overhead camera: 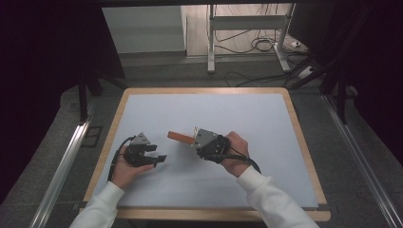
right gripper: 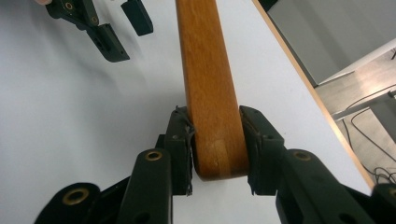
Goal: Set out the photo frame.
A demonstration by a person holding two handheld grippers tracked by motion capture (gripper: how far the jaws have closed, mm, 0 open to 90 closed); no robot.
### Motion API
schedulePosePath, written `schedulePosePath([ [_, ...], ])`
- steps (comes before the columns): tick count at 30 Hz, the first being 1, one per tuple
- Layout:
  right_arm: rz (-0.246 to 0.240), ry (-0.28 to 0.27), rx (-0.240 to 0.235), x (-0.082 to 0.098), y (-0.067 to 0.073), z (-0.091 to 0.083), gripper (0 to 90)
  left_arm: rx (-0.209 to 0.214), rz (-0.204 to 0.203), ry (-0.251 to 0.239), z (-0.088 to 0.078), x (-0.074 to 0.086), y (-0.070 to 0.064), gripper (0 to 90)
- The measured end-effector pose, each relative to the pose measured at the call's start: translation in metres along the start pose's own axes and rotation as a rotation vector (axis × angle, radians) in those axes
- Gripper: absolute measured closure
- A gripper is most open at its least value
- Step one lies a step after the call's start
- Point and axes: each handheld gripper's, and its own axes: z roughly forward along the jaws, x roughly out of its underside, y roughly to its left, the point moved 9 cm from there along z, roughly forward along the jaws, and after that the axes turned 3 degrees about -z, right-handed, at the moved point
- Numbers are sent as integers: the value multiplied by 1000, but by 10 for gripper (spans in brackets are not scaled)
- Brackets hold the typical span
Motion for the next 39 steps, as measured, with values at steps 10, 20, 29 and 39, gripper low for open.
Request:
schedulePosePath([
  [10,35,-39,-43,-7,-5,-12,698,1,-8,-6,2,0,1,343],
  [20,35,-92,-115,-13,2,-33,698,-2,-20,-6,2,1,2,343],
  [29,71,-125,-156,-8,0,-37,692,-4,-18,-5,2,1,2,342],
  [39,115,-85,-107,9,-23,-33,671,-1,-21,-1,3,1,1,338],
])
